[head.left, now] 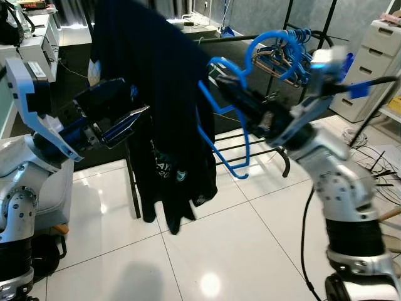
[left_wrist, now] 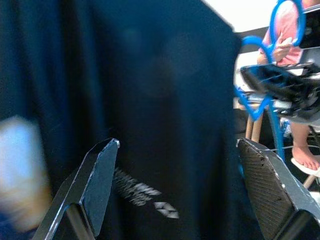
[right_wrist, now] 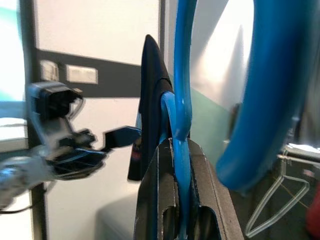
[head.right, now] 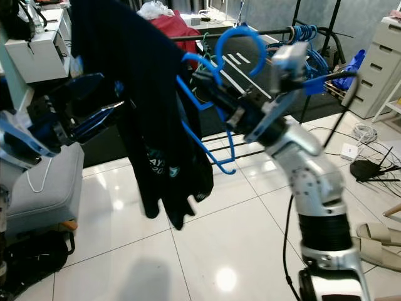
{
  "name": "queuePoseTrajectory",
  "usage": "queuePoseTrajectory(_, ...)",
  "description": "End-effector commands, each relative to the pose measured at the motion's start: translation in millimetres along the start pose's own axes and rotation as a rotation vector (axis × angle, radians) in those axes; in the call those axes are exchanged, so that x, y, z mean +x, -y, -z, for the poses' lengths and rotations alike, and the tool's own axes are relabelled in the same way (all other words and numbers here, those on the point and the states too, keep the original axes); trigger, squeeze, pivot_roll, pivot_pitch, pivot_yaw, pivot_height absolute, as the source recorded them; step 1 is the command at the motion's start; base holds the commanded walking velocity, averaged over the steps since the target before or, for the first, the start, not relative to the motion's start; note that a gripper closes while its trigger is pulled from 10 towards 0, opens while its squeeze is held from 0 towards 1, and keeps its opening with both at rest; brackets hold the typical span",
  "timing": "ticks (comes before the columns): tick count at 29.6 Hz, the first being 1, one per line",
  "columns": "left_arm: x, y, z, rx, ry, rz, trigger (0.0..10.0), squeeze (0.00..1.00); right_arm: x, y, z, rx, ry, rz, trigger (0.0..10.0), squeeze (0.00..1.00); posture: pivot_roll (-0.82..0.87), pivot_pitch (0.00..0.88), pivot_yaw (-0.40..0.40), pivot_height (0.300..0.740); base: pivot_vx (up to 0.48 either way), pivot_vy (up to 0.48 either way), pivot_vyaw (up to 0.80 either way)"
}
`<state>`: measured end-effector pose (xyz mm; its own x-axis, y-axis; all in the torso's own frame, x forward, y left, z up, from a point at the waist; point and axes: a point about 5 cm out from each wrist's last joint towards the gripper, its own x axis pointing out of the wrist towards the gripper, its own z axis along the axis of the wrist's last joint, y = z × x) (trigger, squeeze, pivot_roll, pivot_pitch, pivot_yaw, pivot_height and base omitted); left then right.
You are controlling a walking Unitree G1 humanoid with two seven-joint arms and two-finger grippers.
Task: Hang hanger
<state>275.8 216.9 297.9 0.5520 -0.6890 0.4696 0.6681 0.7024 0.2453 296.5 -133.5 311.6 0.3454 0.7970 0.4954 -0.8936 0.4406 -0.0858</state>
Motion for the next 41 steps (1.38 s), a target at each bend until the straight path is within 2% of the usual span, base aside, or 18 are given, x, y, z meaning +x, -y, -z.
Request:
queuePoseTrajectory(1,-11.2,-13.3,-6.2,0.024,-0.008,-0.052,10.0,0.0,-2.7,0.4,-12.8,-0.002,0.036,-0.022,0.0,0.0,-0.08,0.049,-0.017,0.74,0.0,0.0,0.0)
queuePoseTrajectory(2,-20.0,-25.0,-13.5,0.064,-0.02,-0.093,10.0,0.0,-6.6,3.0,-18.1,0.001,0.044,-0.019,0.0,0.0,-0.08,0.05,-0.018,0.74,0.0,0.0,0.0)
queuePoseTrajectory(3,-20.0,-25.0,-13.5,0.064,-0.02,-0.093,10.0,0.0,-6.6,3.0,-18.1,0.001,0.044,-0.019,0.0,0.0,-0.08,0.05,-0.018,0.74,0.0,0.0,0.0)
queuePoseTrajectory(5,-35.3,-42.0,-26.8,0.125,-0.041,-0.154,10.0,0.0,-13.1,2.6,-26.9,0.035,0.049,-0.043,0.0,0.0,-0.08,0.049,-0.016,0.74,0.0,0.0,0.0)
queuePoseTrajectory(7,-35.3,-42.0,-26.8,0.125,-0.041,-0.154,10.0,0.0,-13.1,2.6,-26.9,0.035,0.049,-0.043,0.0,0.0,-0.08,0.049,-0.016,0.74,0.0,0.0,0.0)
queuePoseTrajectory(10,-46.7,-52.0,-38.6,0.154,-0.048,-0.178,10.0,0.0,-18.1,-1.3,-32.5,0.074,0.049,-0.078,0.0,0.0,-0.07,0.049,-0.015,0.74,0.0,0.0,0.0)
queuePoseTrajectory(13,-49.2,-50.7,-40.7,0.127,-0.048,-0.138,10.0,0.0,-19.4,-4.2,-35.2,0.099,0.061,-0.096,0.0,0.0,-0.07,0.049,-0.015,0.74,0.0,0.0,0.0)
queuePoseTrajectory(22,-43.2,-24.4,-28.0,0.013,-0.031,0.041,10.0,0.0,-17.7,-9.3,-36.4,0.148,0.064,-0.143,0.0,0.0,-0.08,0.048,-0.015,0.74,0.0,0.0,0.0)
queuePoseTrajectory(30,-38.7,-15.7,-25.9,0.01,-0.023,0.097,10.0,0.0,-17.5,-12.1,-35.4,0.176,0.052,-0.158,0.0,0.0,-0.08,0.045,-0.018,0.74,0.0,0.0,0.0)
queuePoseTrajectory(35,-30.4,-9.0,-20.2,-0.008,-0.026,0.126,10.0,0.0,-15.1,-20.0,-31.7,0.216,0.05,-0.19,0.0,0.0,-0.08,0.046,-0.018,0.74,0.0,0.0,0.0)
queuePoseTrajectory(41,-25.4,-9.9,-6.5,-0.005,-0.058,0.071,10.0,0.0,-10.5,-26.0,-29.9,0.236,0.052,-0.215,0.0,0.0,-0.09,0.045,-0.016,0.74,0.0,0.0,0.0)
